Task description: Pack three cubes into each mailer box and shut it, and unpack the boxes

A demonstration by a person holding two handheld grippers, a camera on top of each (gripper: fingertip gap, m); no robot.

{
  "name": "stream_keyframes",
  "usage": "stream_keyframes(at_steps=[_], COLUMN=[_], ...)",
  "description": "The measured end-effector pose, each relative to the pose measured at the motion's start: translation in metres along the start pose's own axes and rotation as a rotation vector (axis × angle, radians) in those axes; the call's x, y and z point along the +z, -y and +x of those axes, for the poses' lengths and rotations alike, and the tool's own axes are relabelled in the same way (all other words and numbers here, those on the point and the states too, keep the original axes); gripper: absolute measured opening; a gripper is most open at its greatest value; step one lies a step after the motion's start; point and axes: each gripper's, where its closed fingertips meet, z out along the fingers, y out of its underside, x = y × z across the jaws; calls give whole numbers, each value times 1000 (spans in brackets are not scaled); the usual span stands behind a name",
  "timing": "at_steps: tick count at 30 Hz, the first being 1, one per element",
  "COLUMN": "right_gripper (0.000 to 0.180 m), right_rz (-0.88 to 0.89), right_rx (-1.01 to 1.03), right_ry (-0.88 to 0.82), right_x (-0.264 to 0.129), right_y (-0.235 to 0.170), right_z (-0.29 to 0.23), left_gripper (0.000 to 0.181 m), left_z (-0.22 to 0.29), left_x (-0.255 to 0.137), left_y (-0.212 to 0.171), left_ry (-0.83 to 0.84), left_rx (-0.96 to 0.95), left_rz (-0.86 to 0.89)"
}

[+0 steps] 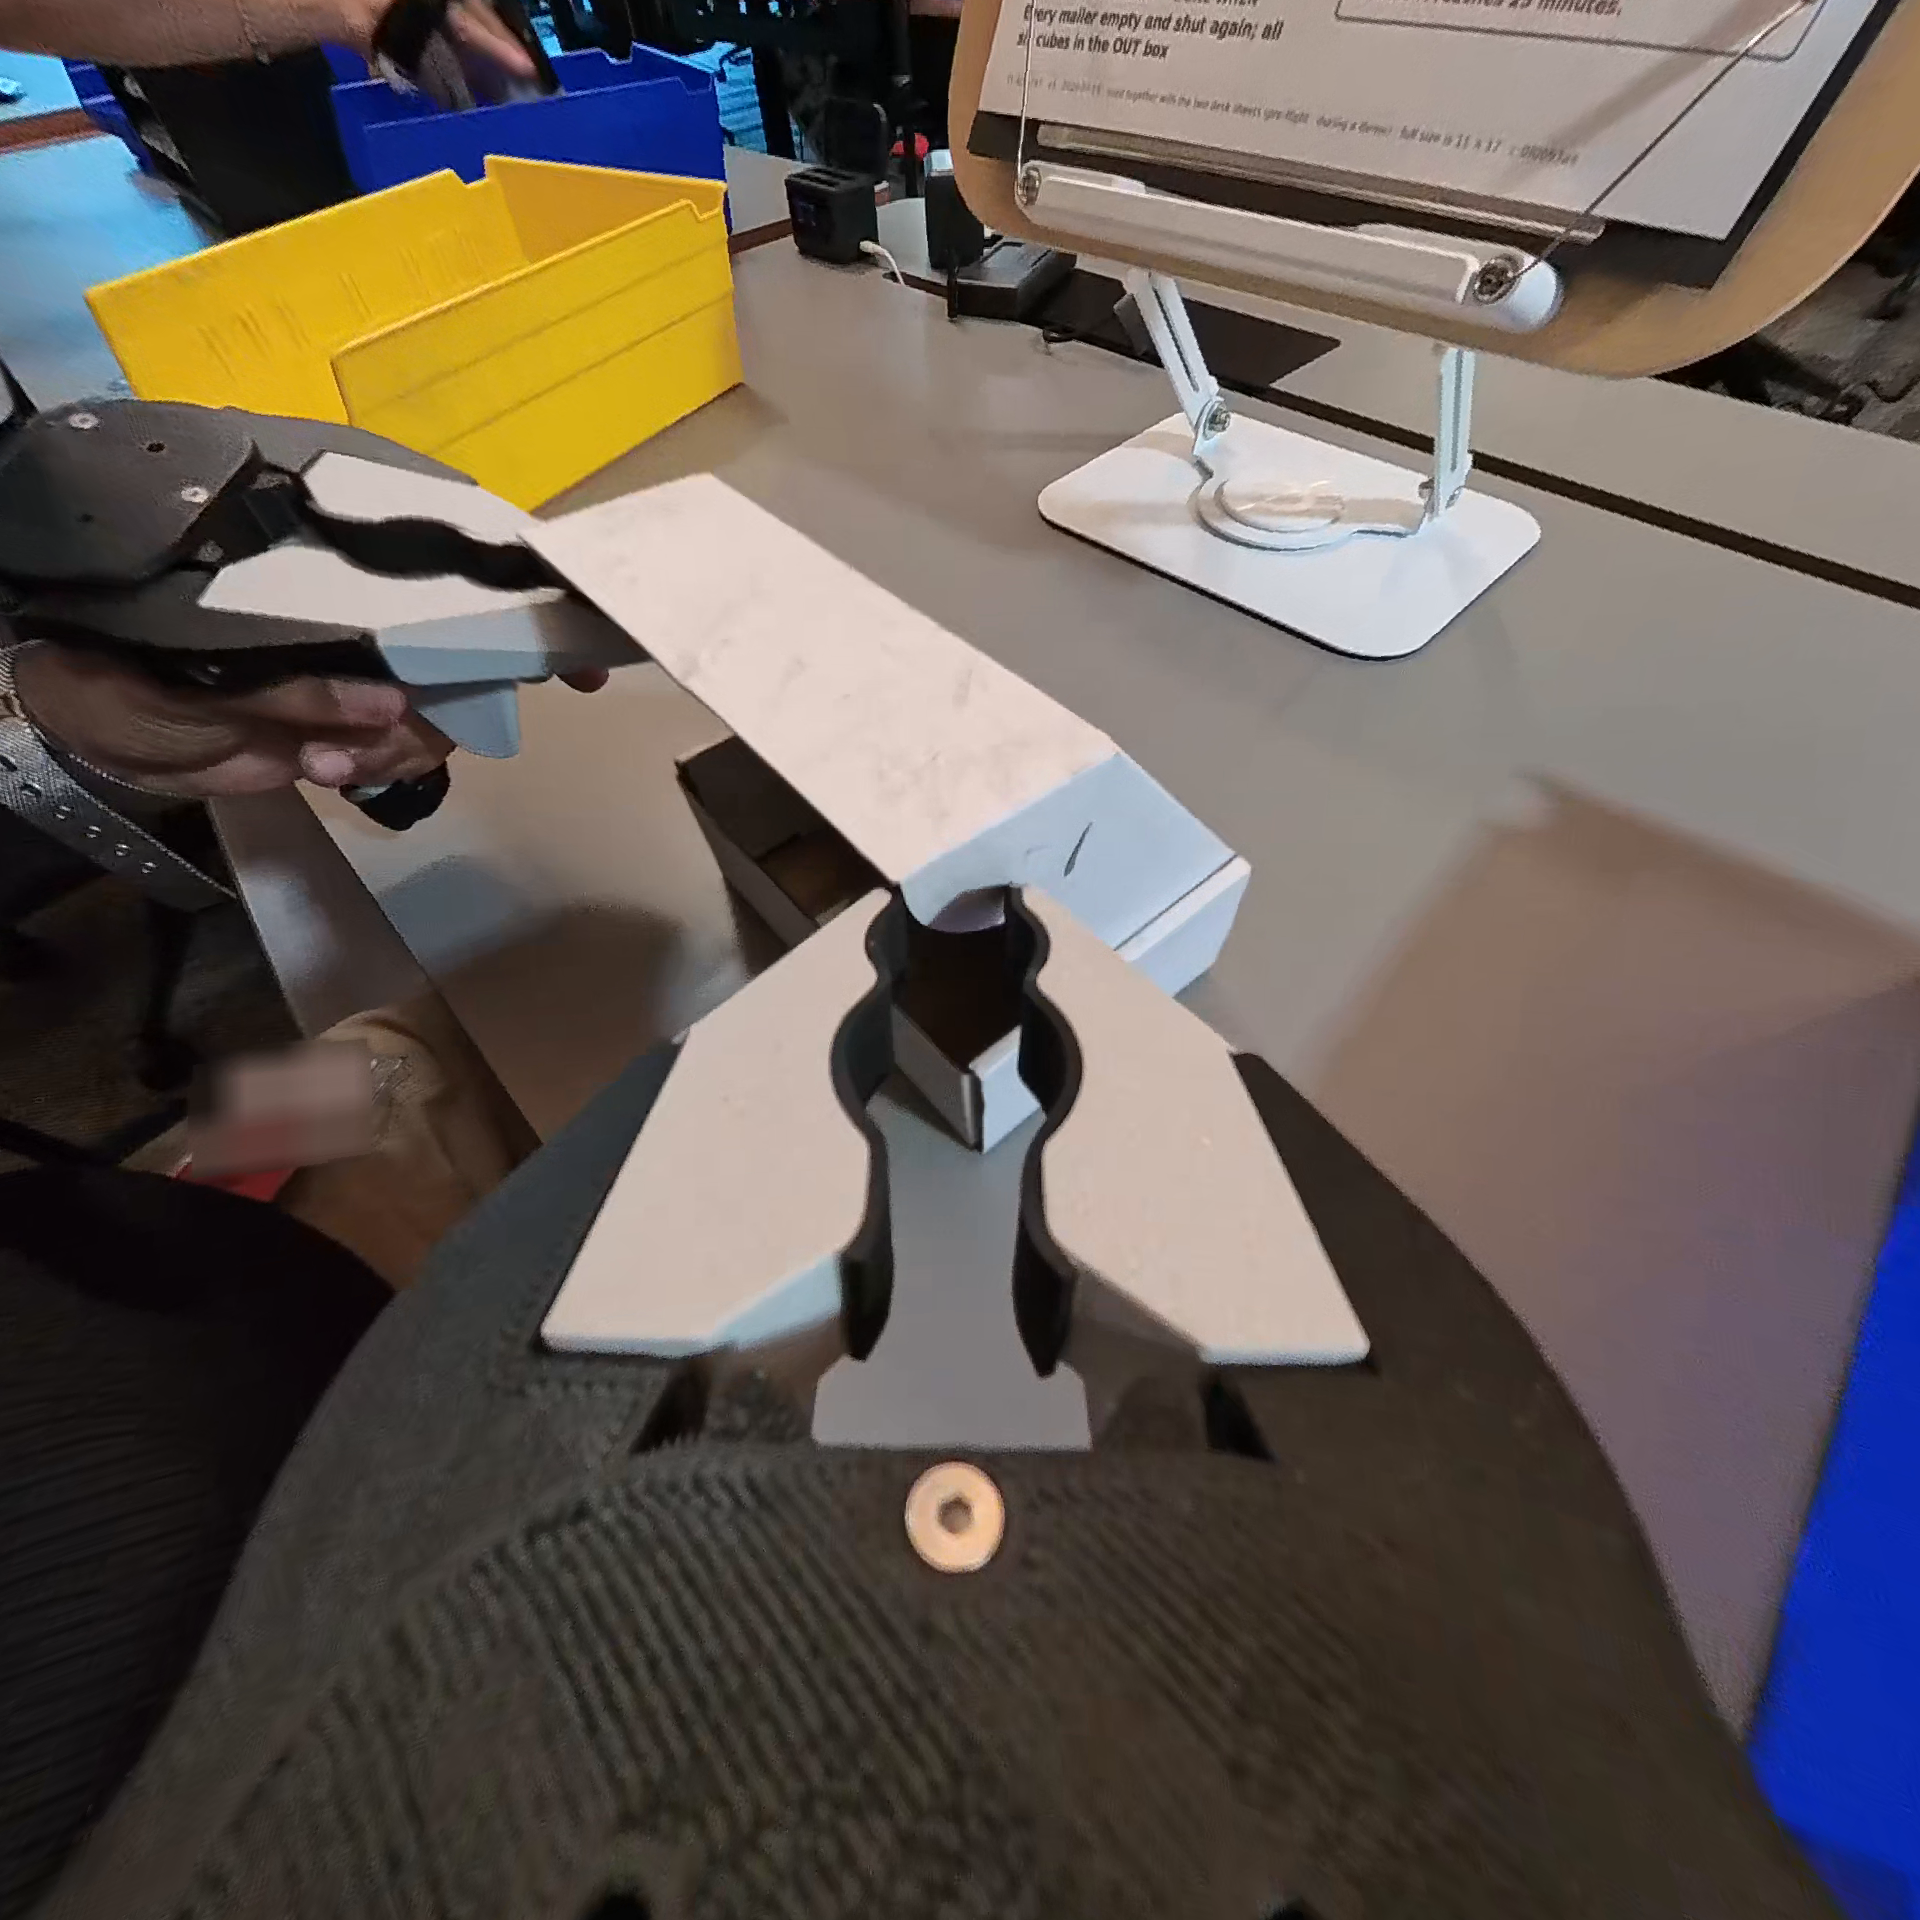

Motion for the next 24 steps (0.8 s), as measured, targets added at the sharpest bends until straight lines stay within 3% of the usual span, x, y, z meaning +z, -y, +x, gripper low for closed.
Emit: stream_keyframes(at_steps=[10, 15, 21, 24], right_gripper=[13, 7, 0, 28], right_rz=[-100, -155, -145, -133], right_rx=[41, 29, 83, 86], right_ry=[35, 38, 85, 102], right_x=[0, 2, 4, 2], right_y=[-18, -29, -32, -30], right_z=[-2, -3, -6, -5], left_gripper=[0, 2, 50, 63], left_z=[10, 16, 3, -4], left_x=[2, 3, -6, -6], left_y=[-14, -29, -35, -22], left_ry=[-2, -23, 92, 178], left_rx=[140, 153, 56, 102], left_rz=[-91, -170, -199, -134])
